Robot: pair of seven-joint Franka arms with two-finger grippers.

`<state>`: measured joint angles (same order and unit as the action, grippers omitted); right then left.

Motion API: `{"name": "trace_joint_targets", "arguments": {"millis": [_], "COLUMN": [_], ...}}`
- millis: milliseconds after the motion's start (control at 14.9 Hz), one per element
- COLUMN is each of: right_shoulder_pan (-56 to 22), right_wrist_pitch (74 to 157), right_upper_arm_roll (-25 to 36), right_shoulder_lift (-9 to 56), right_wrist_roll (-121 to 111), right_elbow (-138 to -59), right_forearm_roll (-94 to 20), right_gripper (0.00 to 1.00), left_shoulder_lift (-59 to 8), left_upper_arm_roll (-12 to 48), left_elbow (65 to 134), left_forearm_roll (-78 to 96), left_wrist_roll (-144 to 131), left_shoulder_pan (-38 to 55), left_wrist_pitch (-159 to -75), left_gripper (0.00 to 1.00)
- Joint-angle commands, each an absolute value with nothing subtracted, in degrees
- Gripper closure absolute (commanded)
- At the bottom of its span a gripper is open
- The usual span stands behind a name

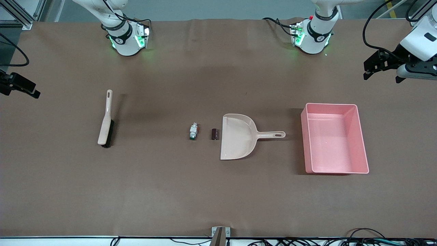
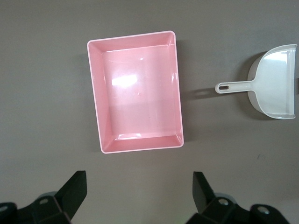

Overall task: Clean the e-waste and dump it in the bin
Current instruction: 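Reach the left gripper to the dustpan handle while the right gripper reaches the brush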

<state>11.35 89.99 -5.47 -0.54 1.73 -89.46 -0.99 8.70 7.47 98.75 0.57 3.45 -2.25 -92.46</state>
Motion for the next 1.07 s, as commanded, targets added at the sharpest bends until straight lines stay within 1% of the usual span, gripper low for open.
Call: {"name": "trace_joint_targets", "arguments": {"millis": [0, 268, 403, 671, 805, 872, 1007], "right_shoulder_pan": [11.95, 11.87, 11.95, 11.87, 11.87, 11.87, 11.87], "right_wrist_pitch": [89.03, 89.65, 89.56, 89.12, 90.08, 92.44, 96.49], "right_upper_arm_roll": [-6.06, -6.06, -6.06, -6.15, -6.15, -6.15, -6.15], "right_shoulder_lift": [-0.7, -0.44, -0.44, -0.53, -2.62, -3.59, -3.69], "right_wrist_roll": [2.55, 2.55, 2.55, 2.64, 2.72, 2.72, 2.72], "right_elbow": [-88.77, -88.77, -88.77, -90.34, -96.73, -100.86, -105.62], "right_forearm_roll": [-0.62, -0.53, -0.53, -0.62, -0.62, -0.62, -0.62], "right_gripper": [0.0, 0.0, 0.0, 0.0, 0.0, 0.0, 0.0], "left_shoulder_lift": [8.35, 5.29, 3.26, -1.92, -5.43, -7.28, -11.06], "left_upper_arm_roll": [7.73, 7.82, 8.26, 14.92, 18.79, 20.11, 21.88], "left_elbow": [98.0, 95.28, 95.36, 95.62, 95.89, 95.98, 95.89], "left_forearm_roll": [-0.61, -0.62, -0.09, -0.61, -2.79, -3.68, -3.43], "left_wrist_roll": [3.86, 3.95, 4.13, 5.8, 6.41, 6.76, 9.99], "left_shoulder_pan": [-2.46, -2.02, -1.41, 1.75, 2.89, 3.34, 3.25], "left_wrist_pitch": [-92.29, -92.29, -92.98, -97.29, -101.58, -103.34, -106.24], "left_gripper": [0.0, 0.0, 0.0, 0.0, 0.0, 0.0, 0.0]}}
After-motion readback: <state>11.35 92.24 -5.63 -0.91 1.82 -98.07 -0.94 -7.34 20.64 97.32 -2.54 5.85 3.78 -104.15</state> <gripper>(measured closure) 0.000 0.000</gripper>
